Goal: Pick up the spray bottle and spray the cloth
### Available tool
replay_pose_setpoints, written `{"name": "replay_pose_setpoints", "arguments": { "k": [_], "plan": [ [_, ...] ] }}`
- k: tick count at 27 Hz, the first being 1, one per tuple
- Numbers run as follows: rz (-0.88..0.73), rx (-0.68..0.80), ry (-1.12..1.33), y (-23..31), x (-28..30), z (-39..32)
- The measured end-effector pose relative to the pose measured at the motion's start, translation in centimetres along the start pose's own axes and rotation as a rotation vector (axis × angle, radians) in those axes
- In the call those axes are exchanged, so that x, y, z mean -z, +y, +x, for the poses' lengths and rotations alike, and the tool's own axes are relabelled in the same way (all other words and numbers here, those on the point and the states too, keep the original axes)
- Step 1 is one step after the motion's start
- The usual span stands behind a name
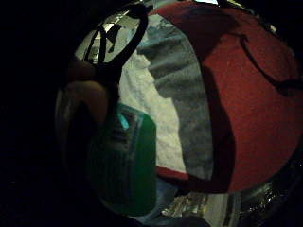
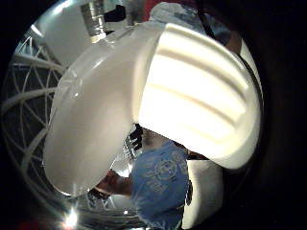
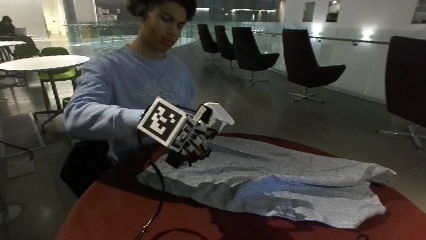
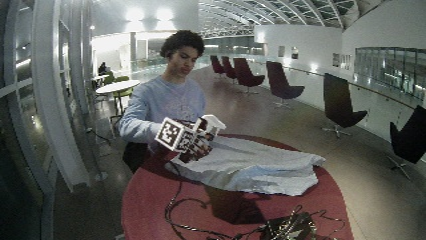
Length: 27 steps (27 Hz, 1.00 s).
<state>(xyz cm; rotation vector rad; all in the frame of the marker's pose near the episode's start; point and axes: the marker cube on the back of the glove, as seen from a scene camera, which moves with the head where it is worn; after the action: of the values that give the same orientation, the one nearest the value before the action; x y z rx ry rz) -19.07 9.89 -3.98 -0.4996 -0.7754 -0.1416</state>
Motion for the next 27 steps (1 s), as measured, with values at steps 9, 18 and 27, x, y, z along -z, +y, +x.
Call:
{"name": "replay_pose_setpoints", "arguments": {
  "k": [9, 18, 27],
  "plan": [
    [-0.2, -0.158, 0.138, -2.7, -1.2, -1.5],
    [-0.213, -0.201, 0.158, -4.0, -2.1, -2.1],
    [-0.248, -0.223, 0.204, -3.6, -2.1, -2.0]
  ]
}}
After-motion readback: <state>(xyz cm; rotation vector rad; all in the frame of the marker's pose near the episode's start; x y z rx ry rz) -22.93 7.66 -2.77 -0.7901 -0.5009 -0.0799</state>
